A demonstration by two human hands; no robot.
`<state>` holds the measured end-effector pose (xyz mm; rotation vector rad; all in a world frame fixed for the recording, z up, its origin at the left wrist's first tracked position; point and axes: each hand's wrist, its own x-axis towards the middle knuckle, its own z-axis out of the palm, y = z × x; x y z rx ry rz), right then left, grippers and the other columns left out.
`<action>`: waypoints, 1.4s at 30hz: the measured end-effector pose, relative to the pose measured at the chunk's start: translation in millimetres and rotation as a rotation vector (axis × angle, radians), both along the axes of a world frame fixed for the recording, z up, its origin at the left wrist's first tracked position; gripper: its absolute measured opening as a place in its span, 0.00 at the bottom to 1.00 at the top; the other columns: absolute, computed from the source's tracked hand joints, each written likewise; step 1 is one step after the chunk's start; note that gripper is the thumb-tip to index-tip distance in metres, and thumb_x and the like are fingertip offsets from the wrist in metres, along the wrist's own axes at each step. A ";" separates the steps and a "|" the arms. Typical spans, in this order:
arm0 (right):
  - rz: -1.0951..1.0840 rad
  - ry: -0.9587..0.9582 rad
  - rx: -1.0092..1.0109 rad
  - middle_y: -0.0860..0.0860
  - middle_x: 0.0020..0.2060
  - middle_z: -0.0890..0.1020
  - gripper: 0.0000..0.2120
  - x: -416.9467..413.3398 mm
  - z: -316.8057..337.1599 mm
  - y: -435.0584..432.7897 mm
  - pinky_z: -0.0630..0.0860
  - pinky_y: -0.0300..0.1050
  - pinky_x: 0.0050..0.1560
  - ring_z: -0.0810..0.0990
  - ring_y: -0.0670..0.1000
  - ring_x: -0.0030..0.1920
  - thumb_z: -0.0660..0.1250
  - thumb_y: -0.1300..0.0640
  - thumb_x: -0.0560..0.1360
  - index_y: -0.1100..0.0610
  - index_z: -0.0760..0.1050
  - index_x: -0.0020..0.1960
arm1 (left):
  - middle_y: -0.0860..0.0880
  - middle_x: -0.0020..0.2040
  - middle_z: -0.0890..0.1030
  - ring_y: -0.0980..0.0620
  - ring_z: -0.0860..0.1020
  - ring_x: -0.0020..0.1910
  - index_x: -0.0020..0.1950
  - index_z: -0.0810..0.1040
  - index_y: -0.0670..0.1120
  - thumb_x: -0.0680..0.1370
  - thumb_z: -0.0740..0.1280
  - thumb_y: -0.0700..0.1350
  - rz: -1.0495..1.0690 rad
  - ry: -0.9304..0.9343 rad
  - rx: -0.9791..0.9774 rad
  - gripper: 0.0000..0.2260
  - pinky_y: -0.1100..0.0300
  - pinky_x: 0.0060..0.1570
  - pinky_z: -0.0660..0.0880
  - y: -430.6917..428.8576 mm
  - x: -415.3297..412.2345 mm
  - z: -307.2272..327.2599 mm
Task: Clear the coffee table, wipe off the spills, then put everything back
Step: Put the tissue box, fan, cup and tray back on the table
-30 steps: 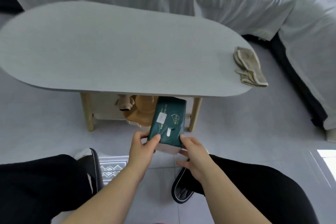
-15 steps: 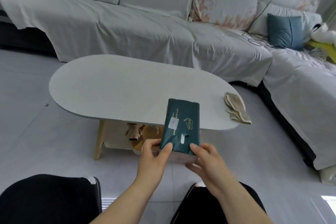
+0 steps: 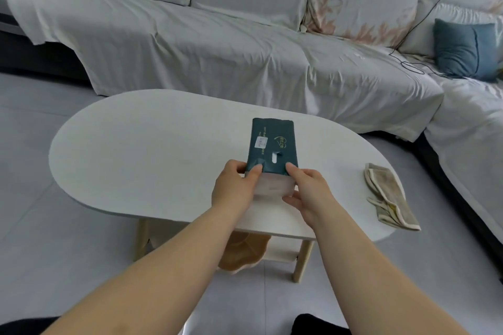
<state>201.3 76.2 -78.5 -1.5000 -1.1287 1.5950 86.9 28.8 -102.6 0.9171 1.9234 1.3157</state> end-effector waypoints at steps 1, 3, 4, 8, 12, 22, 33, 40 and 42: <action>-0.010 -0.003 0.007 0.55 0.50 0.75 0.13 -1.2 -3.3 7.3 0.75 0.50 0.52 0.76 0.57 0.54 0.64 0.53 0.74 0.59 0.65 0.53 | 0.54 0.46 0.72 0.53 0.70 0.44 0.51 0.69 0.49 0.75 0.61 0.53 -0.007 0.007 -0.003 0.10 0.61 0.38 0.67 7.6 -1.0 -1.9; -0.036 -0.008 0.024 0.55 0.50 0.75 0.13 -3.3 -8.4 22.9 0.76 0.50 0.51 0.77 0.57 0.54 0.64 0.53 0.74 0.59 0.66 0.53 | 0.54 0.46 0.72 0.53 0.71 0.43 0.50 0.69 0.49 0.75 0.61 0.52 -0.022 0.015 0.011 0.09 0.64 0.34 0.66 24.3 -2.4 -2.7; -0.053 -0.009 0.034 0.55 0.50 0.75 0.13 -4.5 -9.7 30.7 0.76 0.50 0.51 0.77 0.57 0.54 0.64 0.53 0.74 0.59 0.66 0.53 | 0.54 0.46 0.72 0.53 0.71 0.43 0.51 0.70 0.48 0.75 0.61 0.52 -0.032 0.010 0.018 0.09 0.64 0.33 0.66 32.3 -3.0 -2.2; -0.099 -0.093 0.085 0.56 0.51 0.76 0.16 -7.4 -15.9 54.7 0.76 0.51 0.52 0.76 0.55 0.49 0.63 0.52 0.74 0.61 0.68 0.56 | 0.50 0.51 0.74 0.54 0.70 0.47 0.58 0.71 0.43 0.76 0.61 0.49 -0.107 0.006 -0.020 0.14 0.61 0.46 0.65 57.2 -3.3 -5.7; -0.102 -0.177 0.171 0.54 0.46 0.75 0.18 -7.2 -25.9 65.8 0.73 0.46 0.44 0.74 0.53 0.43 0.62 0.51 0.74 0.64 0.70 0.57 | 0.47 0.57 0.77 0.53 0.70 0.46 0.57 0.71 0.43 0.76 0.62 0.49 -0.092 -0.002 -0.026 0.14 0.60 0.45 0.65 68.9 1.5 -10.6; -0.160 -0.179 0.256 0.46 0.36 0.72 0.11 -6.8 -31.7 67.3 0.74 0.51 0.52 0.73 0.52 0.45 0.61 0.51 0.75 0.59 0.68 0.47 | 0.47 0.57 0.77 0.54 0.71 0.46 0.58 0.71 0.43 0.76 0.62 0.48 -0.081 -0.037 0.012 0.14 0.61 0.44 0.65 74.3 4.4 -7.7; -0.258 -0.199 0.282 0.50 0.38 0.74 0.11 20.6 -24.9 76.7 0.73 0.50 0.52 0.73 0.53 0.45 0.60 0.51 0.76 0.59 0.68 0.47 | 0.46 0.63 0.75 0.49 0.73 0.58 0.64 0.68 0.44 0.78 0.58 0.45 -0.237 -0.037 0.048 0.15 0.62 0.50 0.66 83.3 28.9 -0.2; -0.203 -0.262 0.285 0.50 0.42 0.75 0.15 40.5 -32.0 67.3 0.72 0.49 0.53 0.72 0.49 0.41 0.57 0.51 0.77 0.59 0.72 0.57 | 0.46 0.68 0.71 0.49 0.69 0.66 0.67 0.67 0.45 0.78 0.56 0.43 -0.373 0.035 0.003 0.17 0.66 0.56 0.63 62.9 33.0 -10.3; -0.227 -0.278 0.304 0.50 0.45 0.74 0.15 42.1 -31.1 51.8 0.71 0.49 0.54 0.72 0.50 0.45 0.57 0.53 0.77 0.58 0.71 0.60 | 0.49 0.64 0.75 0.53 0.71 0.61 0.63 0.72 0.47 0.78 0.58 0.44 -0.339 0.069 0.030 0.15 0.67 0.57 0.64 37.3 27.1 -13.4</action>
